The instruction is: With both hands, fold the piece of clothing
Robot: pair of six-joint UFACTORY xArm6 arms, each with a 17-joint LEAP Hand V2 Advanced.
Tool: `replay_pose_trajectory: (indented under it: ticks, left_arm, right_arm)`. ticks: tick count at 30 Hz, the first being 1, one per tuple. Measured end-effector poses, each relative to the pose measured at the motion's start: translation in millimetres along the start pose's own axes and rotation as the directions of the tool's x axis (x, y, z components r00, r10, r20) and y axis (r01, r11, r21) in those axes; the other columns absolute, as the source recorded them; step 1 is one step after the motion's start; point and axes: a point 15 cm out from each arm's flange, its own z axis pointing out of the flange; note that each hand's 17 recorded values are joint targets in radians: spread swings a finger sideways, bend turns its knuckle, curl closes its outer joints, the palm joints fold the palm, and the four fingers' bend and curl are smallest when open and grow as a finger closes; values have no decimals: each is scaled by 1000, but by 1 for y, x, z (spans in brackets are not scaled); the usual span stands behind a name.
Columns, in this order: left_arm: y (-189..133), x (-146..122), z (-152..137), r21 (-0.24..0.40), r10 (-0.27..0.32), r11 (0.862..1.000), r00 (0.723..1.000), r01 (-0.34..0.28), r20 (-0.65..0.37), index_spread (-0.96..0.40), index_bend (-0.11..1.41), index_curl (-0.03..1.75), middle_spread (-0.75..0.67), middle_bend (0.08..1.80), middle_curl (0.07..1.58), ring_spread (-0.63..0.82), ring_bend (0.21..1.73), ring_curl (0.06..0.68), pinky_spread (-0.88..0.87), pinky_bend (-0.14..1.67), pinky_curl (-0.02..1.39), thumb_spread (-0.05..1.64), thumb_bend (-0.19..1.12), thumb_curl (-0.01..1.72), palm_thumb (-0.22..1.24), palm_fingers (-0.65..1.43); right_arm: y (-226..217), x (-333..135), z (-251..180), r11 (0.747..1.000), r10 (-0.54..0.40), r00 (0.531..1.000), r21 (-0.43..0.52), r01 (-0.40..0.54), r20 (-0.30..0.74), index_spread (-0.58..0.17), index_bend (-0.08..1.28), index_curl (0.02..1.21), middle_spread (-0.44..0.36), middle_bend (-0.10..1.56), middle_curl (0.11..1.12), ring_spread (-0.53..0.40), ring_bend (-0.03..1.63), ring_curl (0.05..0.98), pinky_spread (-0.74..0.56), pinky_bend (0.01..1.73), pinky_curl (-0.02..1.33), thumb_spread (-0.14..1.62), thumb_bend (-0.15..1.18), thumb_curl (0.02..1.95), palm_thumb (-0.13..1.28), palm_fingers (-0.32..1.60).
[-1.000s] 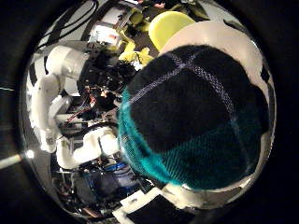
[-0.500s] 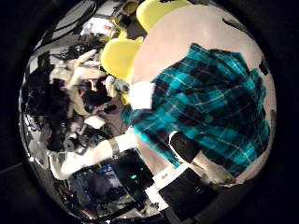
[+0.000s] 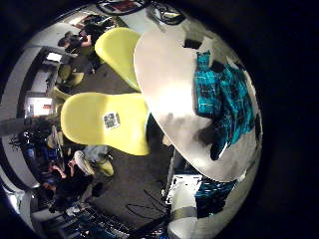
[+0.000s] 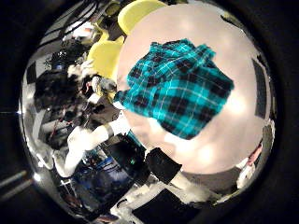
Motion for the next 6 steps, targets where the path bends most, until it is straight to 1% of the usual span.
replay_pose_trajectory:
  ticks: [1,3,6]
  left_arm:
    - [0,1,1,-3,-6,1000,1000,6,0,-246,192,542,-176,231,528,-173,683,255,-136,356,424,1267,-13,342,571,506]
    - [0,6,3,-10,-7,1000,1000,7,-3,-248,195,546,-177,231,528,-173,681,254,-139,356,424,1267,-13,343,571,509]
    - [1,20,8,-24,15,1000,1000,-15,2,-250,194,550,-175,221,527,-174,682,254,-142,361,425,1265,-15,342,569,505]
  right_arm:
    - [13,-3,-7,1000,-8,1000,-1,8,1,-311,154,256,67,260,345,222,608,233,515,667,413,1050,-30,326,429,31]
    - [42,-1,-4,1000,-15,1000,-25,15,19,-313,161,260,65,265,346,221,594,228,513,655,400,1064,-27,321,423,48]
    - [76,5,2,999,7,999,-43,-5,39,-315,166,265,64,263,345,222,588,226,510,638,383,1085,-17,318,436,75]
